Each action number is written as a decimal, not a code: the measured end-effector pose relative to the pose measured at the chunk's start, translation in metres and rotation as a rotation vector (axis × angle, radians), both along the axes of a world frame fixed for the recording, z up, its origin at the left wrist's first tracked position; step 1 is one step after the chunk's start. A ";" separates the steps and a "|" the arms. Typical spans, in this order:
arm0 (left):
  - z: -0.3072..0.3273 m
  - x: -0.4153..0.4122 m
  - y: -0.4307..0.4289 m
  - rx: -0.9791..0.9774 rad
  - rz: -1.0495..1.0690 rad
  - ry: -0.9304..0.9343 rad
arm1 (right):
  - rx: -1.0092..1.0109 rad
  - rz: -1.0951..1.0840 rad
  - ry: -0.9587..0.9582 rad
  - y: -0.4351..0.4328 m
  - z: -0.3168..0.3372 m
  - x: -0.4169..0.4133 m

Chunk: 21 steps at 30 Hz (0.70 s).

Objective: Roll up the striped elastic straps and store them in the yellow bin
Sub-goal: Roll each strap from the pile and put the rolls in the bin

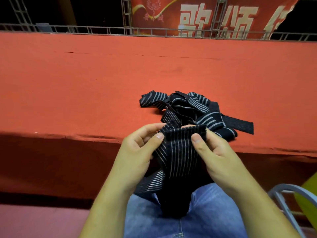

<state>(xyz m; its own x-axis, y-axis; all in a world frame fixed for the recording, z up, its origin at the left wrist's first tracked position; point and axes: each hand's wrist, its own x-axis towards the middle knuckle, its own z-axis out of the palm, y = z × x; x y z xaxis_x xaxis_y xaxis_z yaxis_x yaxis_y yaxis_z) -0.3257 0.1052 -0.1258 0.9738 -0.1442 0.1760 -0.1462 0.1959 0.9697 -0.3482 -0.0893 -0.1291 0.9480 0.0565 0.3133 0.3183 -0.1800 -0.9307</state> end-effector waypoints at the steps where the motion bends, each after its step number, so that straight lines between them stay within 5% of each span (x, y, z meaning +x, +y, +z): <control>1: 0.000 0.000 0.001 0.021 0.002 -0.012 | 0.019 0.011 0.013 -0.001 0.000 -0.001; 15: -0.008 0.003 -0.004 0.289 0.310 -0.085 | 0.149 0.088 0.053 0.011 -0.002 -0.007; 21: -0.003 -0.004 -0.007 0.203 0.085 -0.102 | 0.134 0.136 0.087 0.011 0.000 -0.009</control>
